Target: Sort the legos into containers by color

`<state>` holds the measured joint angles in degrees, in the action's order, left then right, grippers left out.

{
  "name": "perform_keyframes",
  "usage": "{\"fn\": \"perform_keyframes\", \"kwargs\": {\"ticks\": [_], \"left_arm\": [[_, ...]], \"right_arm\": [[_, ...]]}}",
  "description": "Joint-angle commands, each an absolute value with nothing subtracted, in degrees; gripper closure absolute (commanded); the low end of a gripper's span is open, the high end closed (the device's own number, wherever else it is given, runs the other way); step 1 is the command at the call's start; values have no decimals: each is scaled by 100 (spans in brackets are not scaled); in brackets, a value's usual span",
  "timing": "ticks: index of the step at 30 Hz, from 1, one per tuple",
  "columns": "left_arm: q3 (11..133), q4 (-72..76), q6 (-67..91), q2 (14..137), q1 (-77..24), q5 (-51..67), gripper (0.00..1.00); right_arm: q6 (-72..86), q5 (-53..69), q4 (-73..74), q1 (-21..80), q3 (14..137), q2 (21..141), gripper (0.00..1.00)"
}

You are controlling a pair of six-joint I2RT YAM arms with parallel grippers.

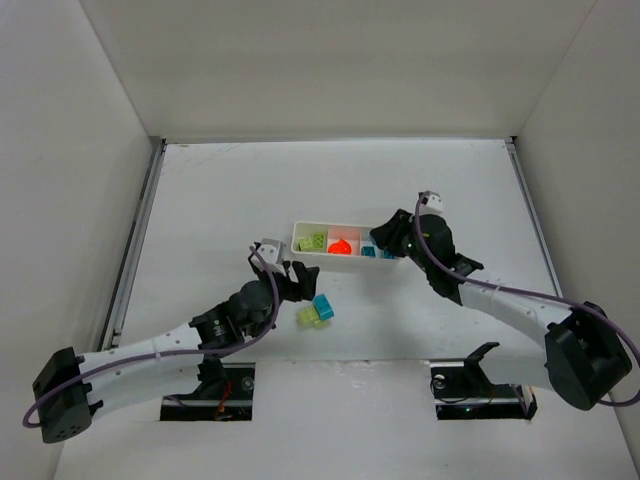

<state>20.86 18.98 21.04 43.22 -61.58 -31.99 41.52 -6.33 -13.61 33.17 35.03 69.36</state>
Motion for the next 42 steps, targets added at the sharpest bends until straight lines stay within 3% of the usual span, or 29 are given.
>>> {"fn": "perform_keyframes", "kwargs": {"ticks": [1, 7, 12, 14, 17, 22, 29, 42], "left_arm": [[1943, 2285, 2381, 4272, -5938, -3472, 31], [1653, 2566, 2601, 4201, -5358, -3024, 31], [1486, 2628, 2689, 4149, -4953, -2629, 31], [1468, 2628, 2707, 4157, -4795, -2514, 31], [1459, 2584, 2830, 4245, -4566, -2330, 31], [1503, 2321, 3076, 4386, -4303, -2162, 32], [1617, 2013, 3243, 4474, -4161, -2162, 33], [1679, 1266, 3480, 4184, -4311, -2224, 36]], "right_arm": [[3507, -1661, -800, 3300, 3867, 7171, 66], [3489, -1898, -765, 3318, 4165, 7567, 64], [3366, -2197, -738, 3326, 4280, 7603, 34], [3305, -2232, -738, 3361, 4237, 7437, 28], [3200, -2110, -712, 3667, 4070, 7121, 29], [3058, -1442, -642, 5020, 3657, 6601, 36], [3252, -1695, -281, 6700, 3893, 7118, 21], [3226, -1898, -351, 6956, 4368, 8314, 35]]}}
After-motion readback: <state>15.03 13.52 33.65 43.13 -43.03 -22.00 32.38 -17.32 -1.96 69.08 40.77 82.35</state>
